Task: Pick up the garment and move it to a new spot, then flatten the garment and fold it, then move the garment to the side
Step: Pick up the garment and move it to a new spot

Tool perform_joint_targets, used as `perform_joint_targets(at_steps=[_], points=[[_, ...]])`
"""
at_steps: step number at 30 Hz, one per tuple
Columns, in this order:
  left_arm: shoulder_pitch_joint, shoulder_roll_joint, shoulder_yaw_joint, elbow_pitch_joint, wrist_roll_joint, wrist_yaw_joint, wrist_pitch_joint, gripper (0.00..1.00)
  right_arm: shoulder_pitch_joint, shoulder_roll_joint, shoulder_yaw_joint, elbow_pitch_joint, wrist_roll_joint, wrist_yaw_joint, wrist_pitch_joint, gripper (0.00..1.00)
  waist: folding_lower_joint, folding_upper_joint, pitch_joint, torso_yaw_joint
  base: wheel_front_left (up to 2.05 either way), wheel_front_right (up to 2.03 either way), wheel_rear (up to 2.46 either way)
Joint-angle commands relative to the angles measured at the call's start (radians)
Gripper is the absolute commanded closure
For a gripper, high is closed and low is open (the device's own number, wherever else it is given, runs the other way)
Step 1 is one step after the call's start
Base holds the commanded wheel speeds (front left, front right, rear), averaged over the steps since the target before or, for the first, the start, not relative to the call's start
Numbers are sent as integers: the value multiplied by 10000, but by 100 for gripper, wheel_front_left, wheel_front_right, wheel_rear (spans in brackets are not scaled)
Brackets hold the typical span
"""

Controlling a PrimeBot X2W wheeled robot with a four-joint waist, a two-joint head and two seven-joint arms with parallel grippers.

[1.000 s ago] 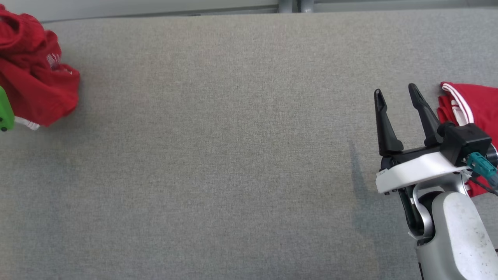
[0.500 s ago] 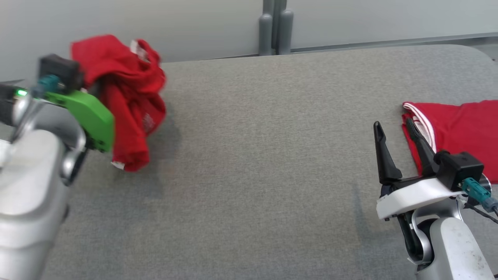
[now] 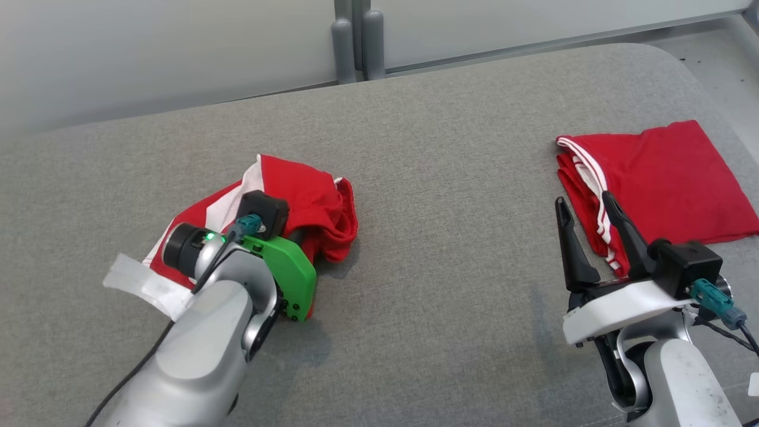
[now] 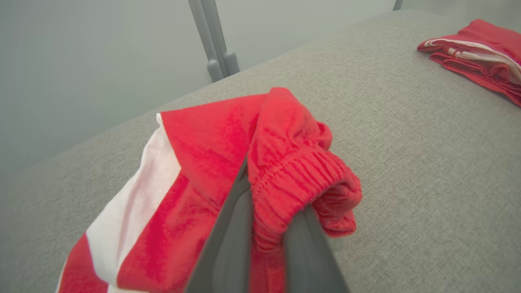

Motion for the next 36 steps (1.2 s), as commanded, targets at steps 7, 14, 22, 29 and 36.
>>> perform_joint_targets(at_steps=[7,14,22,29,36], points=[[32,-942,-253,1480,-124,84,-586,100,-87,-32,137,248,129,-4,-160,0,0,37,183,-730,0,0,0],[-12,-1417,-532,2294,-333,-40,-1290,0,-36,-29,176,397,134,-2,-211,0,0,37,108,-907,0,0,0],[219,-1511,-991,2053,-947,-23,-1973,0,199,-29,71,437,47,-2,-198,0,0,37,-209,-562,0,0,0],[544,-1508,-1271,1552,-1168,211,-2293,0,423,-29,52,452,86,-4,-174,0,0,37,-574,3,0,0,0],[1310,-1432,-1342,867,-1230,534,-2462,0,672,-31,74,491,169,-2,-88,0,0,37,-937,667,0,0,0]])
